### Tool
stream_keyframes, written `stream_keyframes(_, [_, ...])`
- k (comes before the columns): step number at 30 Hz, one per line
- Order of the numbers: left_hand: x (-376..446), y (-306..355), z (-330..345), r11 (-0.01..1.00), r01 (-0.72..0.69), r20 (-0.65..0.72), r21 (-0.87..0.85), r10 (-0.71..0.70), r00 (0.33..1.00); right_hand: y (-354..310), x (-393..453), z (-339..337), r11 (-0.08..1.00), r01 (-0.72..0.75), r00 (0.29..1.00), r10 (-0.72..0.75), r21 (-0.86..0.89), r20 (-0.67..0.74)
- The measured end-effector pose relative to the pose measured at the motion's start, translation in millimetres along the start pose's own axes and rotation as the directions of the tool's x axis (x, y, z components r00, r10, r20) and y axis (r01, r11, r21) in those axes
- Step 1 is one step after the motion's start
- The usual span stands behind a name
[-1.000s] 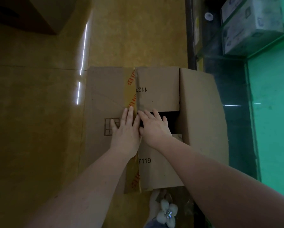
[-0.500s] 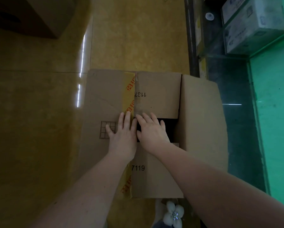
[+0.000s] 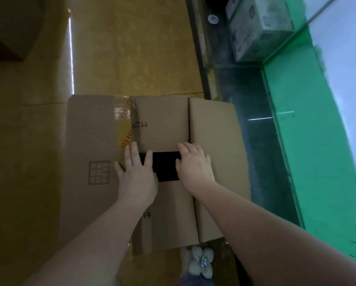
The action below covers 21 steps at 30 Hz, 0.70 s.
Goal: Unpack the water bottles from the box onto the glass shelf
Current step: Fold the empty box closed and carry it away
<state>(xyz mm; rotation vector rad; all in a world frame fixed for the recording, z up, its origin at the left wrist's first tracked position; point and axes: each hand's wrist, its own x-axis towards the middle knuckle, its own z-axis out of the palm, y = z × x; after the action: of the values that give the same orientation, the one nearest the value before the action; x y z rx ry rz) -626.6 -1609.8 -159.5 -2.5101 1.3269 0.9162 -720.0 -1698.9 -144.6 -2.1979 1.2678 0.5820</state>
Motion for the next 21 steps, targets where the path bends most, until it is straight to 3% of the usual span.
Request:
stream_keyframes(6, [3,62,-10,0.97,-0.241,0.003,0.018,0.241,0.971,37,-10,-17,0.973,-0.19,0.98,0.196,0.133,-0.037])
stream_keyframes(14, [26,138,0,0.888,-0.46,0.033,-0.009,0.46,0.887,104,-6,-27,0.866,-0.426,0.884,0.46,0.262,-0.084])
stream_keyframes(21, [44,173,20,0.854,-0.519,0.048,-0.04,0.52,0.853,136,10,-17,0.832,-0.439,0.876,0.48,0.34,-0.044])
